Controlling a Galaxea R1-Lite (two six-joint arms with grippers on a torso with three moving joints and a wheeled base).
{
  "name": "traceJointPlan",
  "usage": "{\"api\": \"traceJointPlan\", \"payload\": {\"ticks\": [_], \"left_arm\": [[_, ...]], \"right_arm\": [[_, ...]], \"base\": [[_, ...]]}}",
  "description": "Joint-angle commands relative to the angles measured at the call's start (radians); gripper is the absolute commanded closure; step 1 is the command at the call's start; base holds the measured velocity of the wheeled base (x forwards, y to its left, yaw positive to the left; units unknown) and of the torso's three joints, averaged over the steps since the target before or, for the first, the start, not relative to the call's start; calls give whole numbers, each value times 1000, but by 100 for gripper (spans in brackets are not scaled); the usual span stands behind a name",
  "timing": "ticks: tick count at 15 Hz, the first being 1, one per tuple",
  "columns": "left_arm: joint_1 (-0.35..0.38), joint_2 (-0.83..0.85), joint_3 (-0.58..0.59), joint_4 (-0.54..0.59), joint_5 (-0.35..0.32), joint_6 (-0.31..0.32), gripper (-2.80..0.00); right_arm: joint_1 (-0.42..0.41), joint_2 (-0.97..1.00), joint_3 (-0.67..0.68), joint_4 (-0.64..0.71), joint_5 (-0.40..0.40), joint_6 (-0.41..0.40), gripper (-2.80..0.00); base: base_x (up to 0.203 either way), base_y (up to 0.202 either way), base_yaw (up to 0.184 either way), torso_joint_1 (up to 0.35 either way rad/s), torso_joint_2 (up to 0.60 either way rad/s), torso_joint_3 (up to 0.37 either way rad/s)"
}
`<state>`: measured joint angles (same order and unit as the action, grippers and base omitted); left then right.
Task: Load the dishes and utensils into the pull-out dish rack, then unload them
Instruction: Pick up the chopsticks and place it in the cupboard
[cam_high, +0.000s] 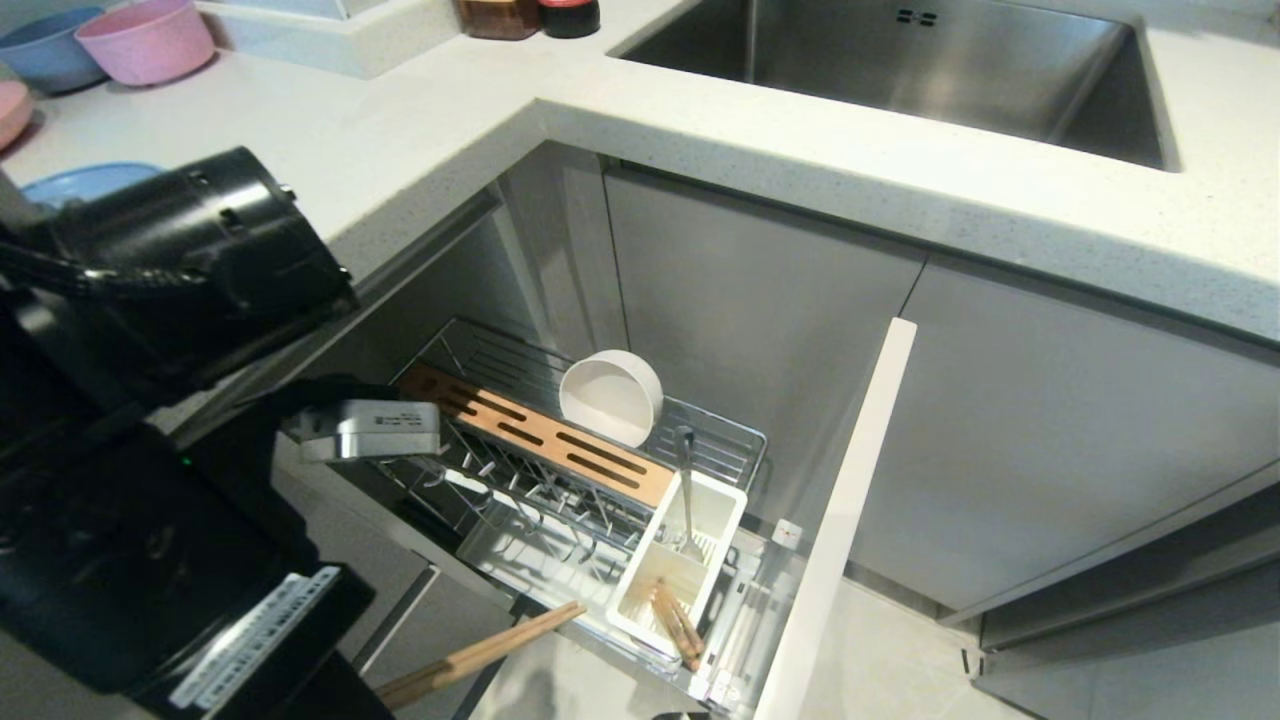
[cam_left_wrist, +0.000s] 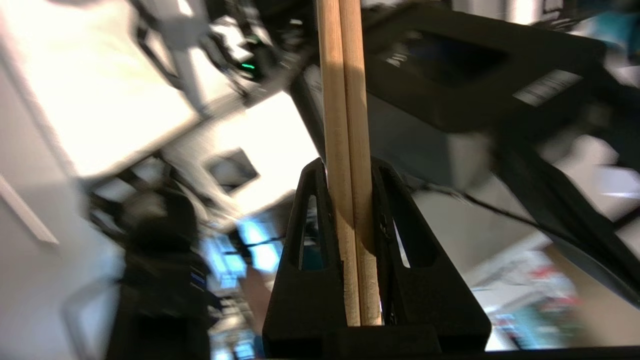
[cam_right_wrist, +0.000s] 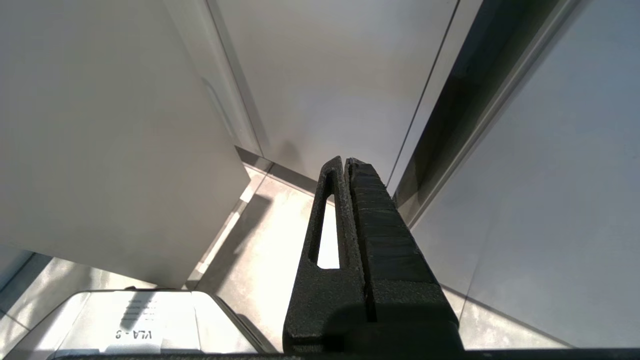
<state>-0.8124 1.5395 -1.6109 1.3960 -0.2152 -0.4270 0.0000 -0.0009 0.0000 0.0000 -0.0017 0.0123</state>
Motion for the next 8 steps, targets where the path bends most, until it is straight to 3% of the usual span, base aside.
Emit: {"api": "traceJointPlan", "payload": {"ticks": [1,5,8], "left_arm": [[5,68,6,-12,15,40,0],[6,160,3,-146,81,124,0],[6,214,2,-177,132,247,0]], "right_arm": [[0,1,1,0,0,0,0],[0,1,2,0,0,0,0],[0,1,2,0,0,0,0]], "base": [[0,0,0,0,0,0],[0,0,0,0,0,0],[0,0,0,0,0,0]]}}
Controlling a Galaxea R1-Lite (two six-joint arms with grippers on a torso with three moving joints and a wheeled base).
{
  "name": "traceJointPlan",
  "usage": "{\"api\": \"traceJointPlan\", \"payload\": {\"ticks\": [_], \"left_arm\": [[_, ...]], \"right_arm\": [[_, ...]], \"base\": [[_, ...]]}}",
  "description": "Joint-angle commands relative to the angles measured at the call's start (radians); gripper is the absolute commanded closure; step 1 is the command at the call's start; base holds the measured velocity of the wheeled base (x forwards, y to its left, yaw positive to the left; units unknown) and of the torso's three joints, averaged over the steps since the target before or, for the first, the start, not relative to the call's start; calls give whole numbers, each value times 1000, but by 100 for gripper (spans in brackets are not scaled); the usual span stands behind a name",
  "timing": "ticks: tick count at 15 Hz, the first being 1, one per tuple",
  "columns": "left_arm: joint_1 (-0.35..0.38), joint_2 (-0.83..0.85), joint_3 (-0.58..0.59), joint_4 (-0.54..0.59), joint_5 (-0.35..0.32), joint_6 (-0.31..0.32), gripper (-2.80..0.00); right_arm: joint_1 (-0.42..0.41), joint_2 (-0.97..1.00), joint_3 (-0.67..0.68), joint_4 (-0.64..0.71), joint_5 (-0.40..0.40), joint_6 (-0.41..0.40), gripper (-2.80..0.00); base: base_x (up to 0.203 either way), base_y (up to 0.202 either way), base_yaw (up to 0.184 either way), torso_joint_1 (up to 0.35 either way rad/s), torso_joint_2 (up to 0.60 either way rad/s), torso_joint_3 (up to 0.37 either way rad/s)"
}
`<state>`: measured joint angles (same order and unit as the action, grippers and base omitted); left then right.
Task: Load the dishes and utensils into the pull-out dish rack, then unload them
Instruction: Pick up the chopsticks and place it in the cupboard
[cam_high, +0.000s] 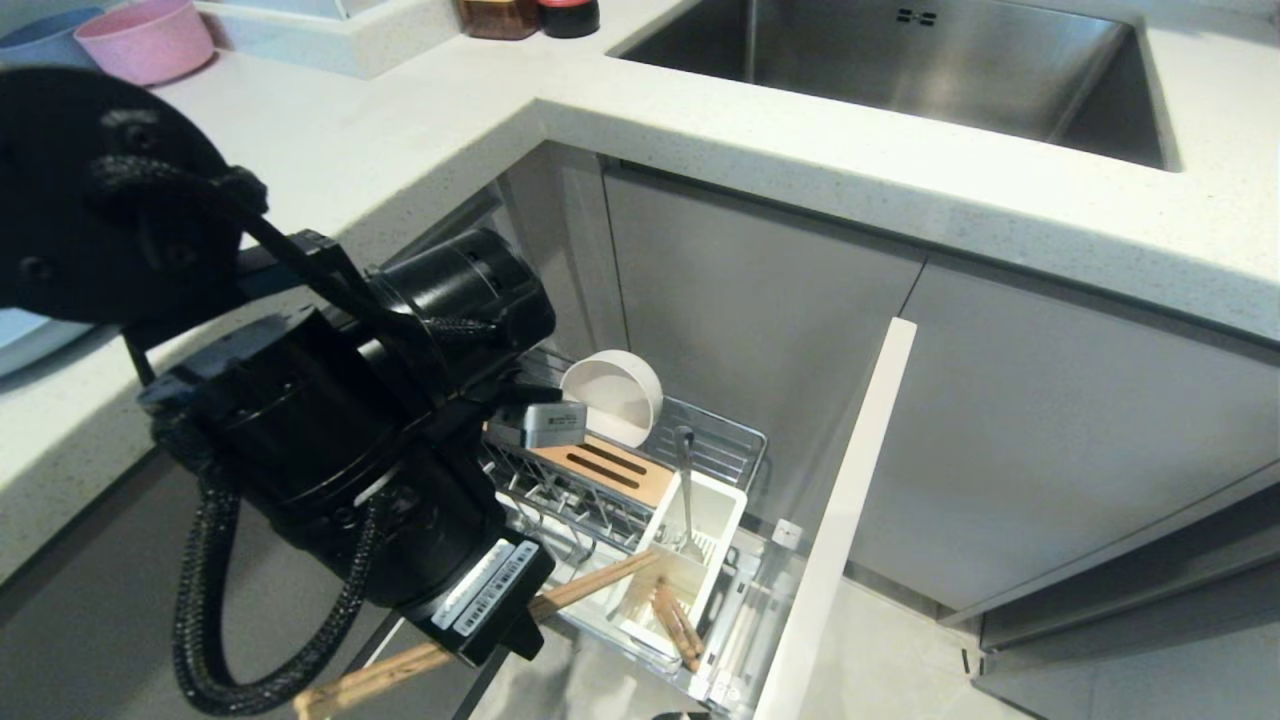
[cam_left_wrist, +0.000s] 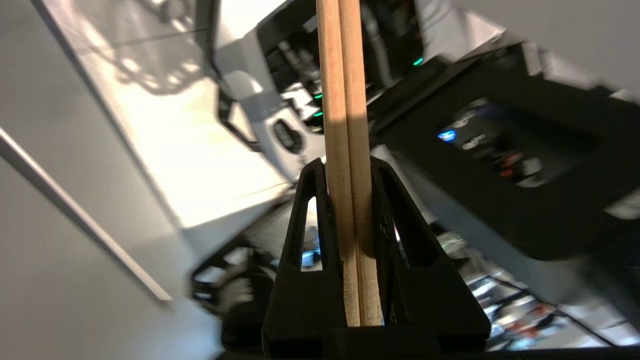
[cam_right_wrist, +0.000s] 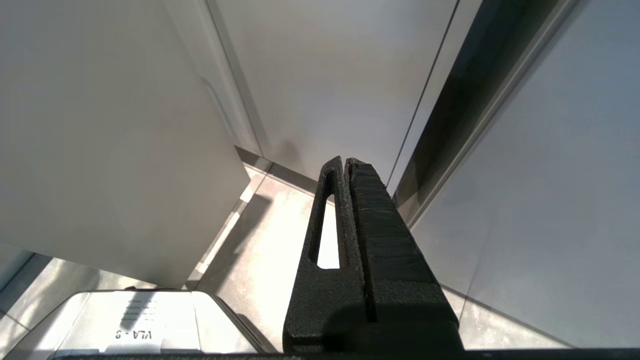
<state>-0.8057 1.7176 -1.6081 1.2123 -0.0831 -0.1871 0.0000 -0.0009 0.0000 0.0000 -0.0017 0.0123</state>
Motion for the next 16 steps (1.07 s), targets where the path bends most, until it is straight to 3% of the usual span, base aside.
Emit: {"api": "traceJointPlan", "payload": {"ticks": [1,4,8,13,16], "left_arm": [[0,41,-1,7,3,45,0],[2,53,0,12,10,160,0],[2,91,11,26,132,179,0],[1,135,2,26,145,190,0],[1,170,-7,11,146,227,0]], "right_arm": [[0,1,2,0,0,0,0],[0,1,2,0,0,0,0],[0,1,0,0,0,0,0],[0,1,1,0,0,0,0],[0,1,2,0,0,0,0]], "base": [[0,0,0,0,0,0],[0,0,0,0,0,0],[0,0,0,0,0,0],[0,0,0,0,0,0],[0,0,0,0,0,0]]}}
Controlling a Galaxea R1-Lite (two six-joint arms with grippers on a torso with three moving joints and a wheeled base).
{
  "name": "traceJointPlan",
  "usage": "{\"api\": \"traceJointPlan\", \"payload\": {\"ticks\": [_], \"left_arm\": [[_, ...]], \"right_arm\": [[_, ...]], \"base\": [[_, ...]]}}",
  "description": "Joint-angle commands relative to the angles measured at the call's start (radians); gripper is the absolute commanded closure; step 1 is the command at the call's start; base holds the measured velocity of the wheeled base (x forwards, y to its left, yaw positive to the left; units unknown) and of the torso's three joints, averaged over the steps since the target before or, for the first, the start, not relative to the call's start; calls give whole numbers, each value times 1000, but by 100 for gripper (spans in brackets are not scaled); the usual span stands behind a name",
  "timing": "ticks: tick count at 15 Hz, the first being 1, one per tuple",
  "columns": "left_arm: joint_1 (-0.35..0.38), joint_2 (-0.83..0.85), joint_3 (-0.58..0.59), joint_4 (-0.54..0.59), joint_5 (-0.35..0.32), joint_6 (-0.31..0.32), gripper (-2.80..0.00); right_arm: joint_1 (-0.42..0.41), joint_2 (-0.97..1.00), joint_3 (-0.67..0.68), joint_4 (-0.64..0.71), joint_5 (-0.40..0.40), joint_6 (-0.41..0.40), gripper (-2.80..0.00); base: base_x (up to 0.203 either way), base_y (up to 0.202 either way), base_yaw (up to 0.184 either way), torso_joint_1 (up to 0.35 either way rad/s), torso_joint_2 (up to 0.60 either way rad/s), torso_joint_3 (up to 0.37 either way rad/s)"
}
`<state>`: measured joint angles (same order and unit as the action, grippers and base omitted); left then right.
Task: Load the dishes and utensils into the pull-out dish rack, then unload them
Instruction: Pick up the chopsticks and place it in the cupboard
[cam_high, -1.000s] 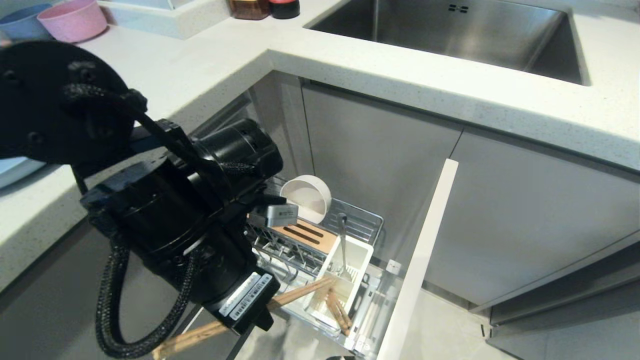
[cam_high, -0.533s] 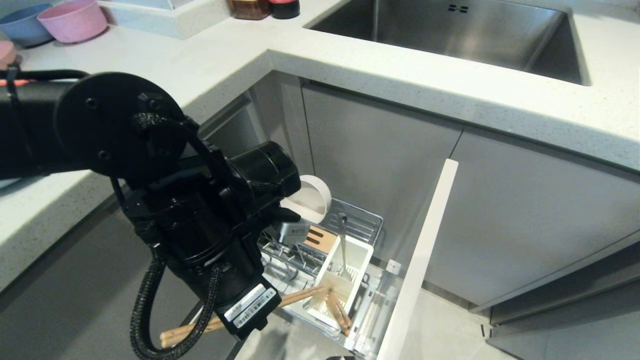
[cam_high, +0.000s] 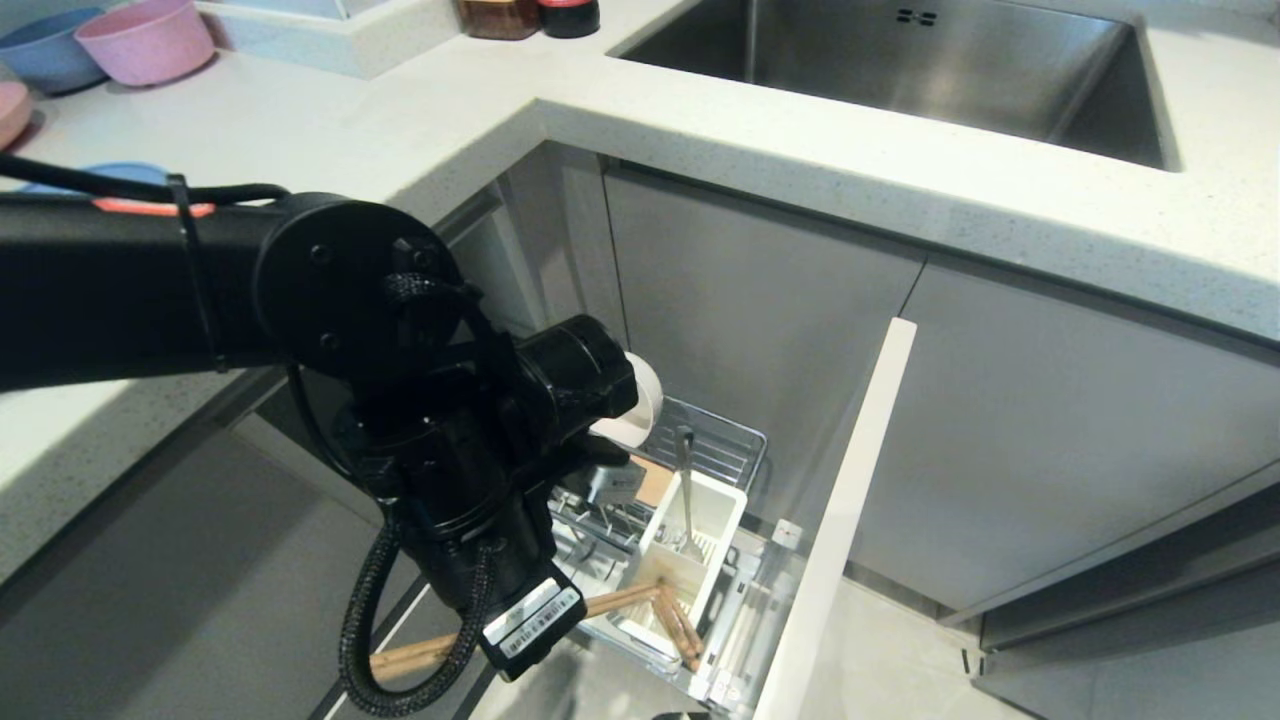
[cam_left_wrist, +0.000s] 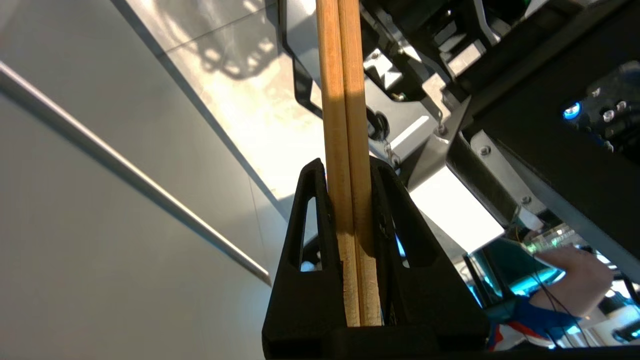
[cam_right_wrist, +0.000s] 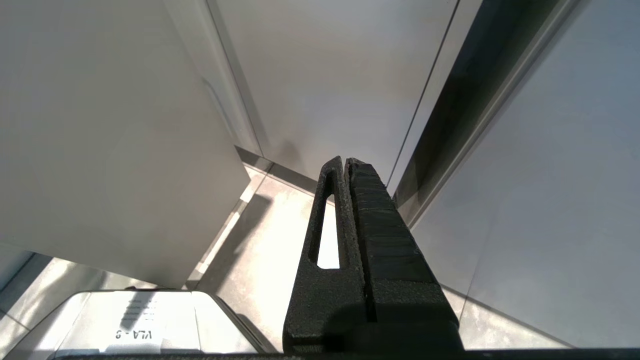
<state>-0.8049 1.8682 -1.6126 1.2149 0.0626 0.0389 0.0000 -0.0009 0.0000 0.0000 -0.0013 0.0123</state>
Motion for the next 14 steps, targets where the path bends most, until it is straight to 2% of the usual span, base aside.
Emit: {"api": "traceJointPlan", "payload": {"ticks": [1,4,14], "left_arm": [[1,26,-3,-6,0,4,0],[3,49,-11,-42,0,6,0],[10,144,-50,-61,0,26,0]], "right_arm": [[0,1,0,0,0,0,0],[0,1,2,0,0,0,0],[0,1,0,0,0,0,0]], "base": [[0,0,0,0,0,0],[0,0,0,0,0,0],[0,0,0,0,0,0]]}}
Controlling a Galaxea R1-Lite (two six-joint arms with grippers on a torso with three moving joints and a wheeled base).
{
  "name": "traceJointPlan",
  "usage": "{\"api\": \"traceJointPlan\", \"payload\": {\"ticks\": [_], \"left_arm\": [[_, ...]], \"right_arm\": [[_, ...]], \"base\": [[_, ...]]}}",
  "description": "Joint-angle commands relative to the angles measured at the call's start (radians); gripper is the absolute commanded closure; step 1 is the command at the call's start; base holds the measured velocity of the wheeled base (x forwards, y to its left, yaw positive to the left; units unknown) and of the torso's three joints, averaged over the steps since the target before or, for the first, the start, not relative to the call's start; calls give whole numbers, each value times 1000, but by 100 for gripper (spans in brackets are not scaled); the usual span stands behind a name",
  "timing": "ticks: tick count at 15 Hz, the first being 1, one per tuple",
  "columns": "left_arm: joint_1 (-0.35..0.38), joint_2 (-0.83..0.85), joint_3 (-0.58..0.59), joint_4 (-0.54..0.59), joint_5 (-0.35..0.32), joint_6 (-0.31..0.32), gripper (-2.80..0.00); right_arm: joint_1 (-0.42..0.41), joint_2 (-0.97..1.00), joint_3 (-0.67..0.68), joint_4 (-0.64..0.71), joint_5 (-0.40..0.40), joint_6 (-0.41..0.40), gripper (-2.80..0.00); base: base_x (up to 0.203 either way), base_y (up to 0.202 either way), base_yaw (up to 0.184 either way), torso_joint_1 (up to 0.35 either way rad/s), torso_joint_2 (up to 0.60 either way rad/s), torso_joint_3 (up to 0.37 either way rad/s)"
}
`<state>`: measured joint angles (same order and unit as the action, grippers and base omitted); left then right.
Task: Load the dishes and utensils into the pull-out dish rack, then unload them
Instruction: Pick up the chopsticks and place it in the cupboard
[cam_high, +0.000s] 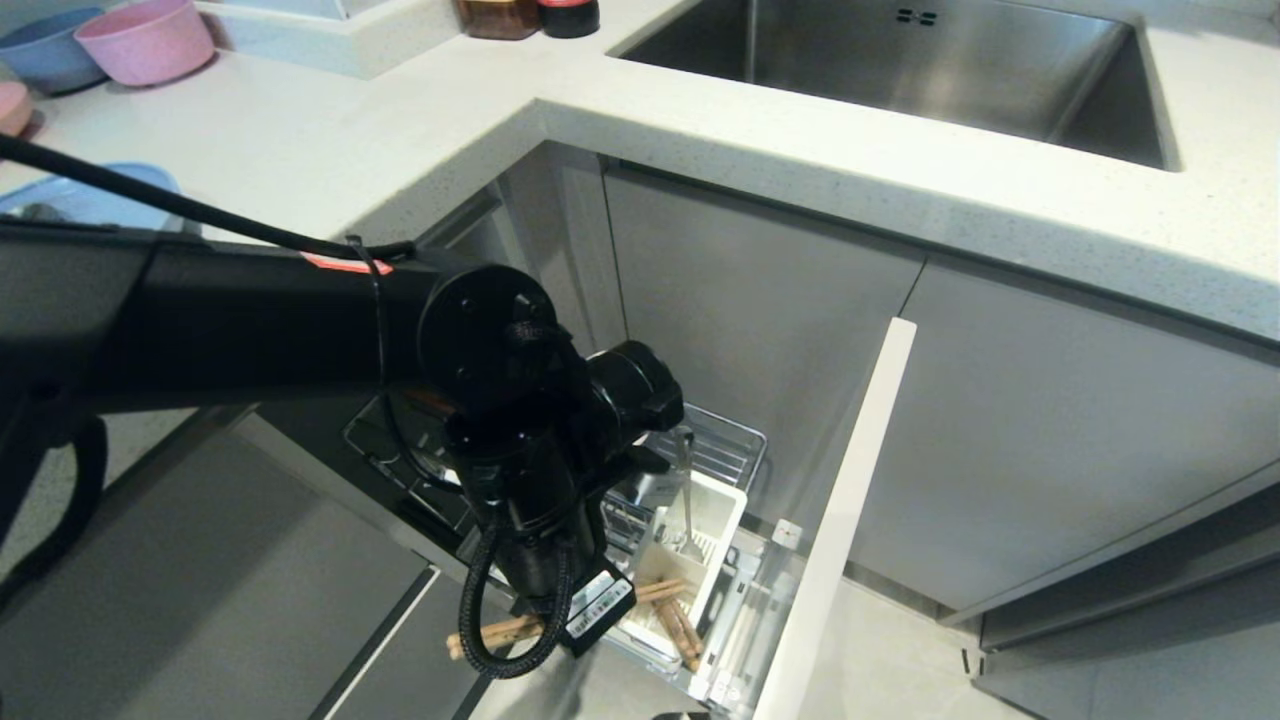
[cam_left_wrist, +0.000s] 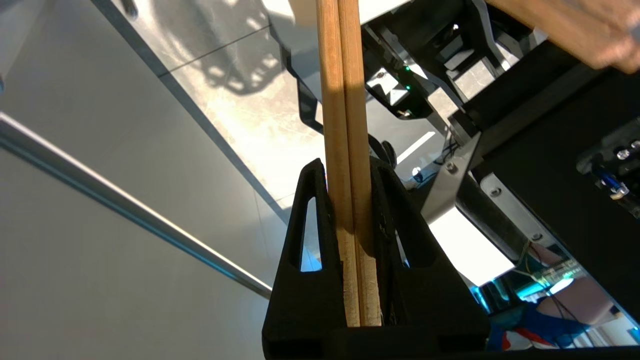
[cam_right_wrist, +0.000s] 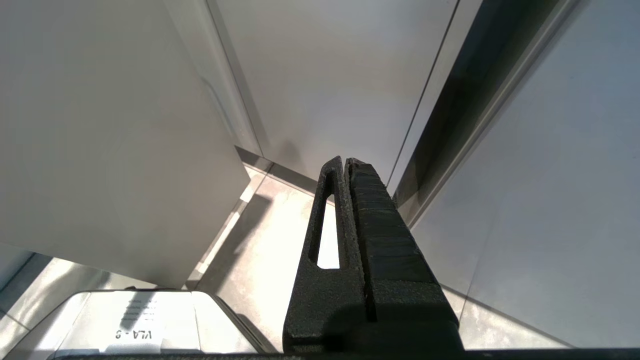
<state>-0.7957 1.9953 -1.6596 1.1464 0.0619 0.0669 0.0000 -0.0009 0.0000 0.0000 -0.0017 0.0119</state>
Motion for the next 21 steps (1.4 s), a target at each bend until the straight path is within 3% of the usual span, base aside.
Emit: {"api": "traceJointPlan", "payload": {"ticks": [1,21], "left_arm": [[1,27,-4,4,0,8,0],[7,145,-83,-13,-4,16,0]], "right_arm": [[0,1,1,0,0,0,0],[0,1,1,0,0,0,0]], "base": [[0,0,0,0,0,0],[0,0,0,0,0,0]]}}
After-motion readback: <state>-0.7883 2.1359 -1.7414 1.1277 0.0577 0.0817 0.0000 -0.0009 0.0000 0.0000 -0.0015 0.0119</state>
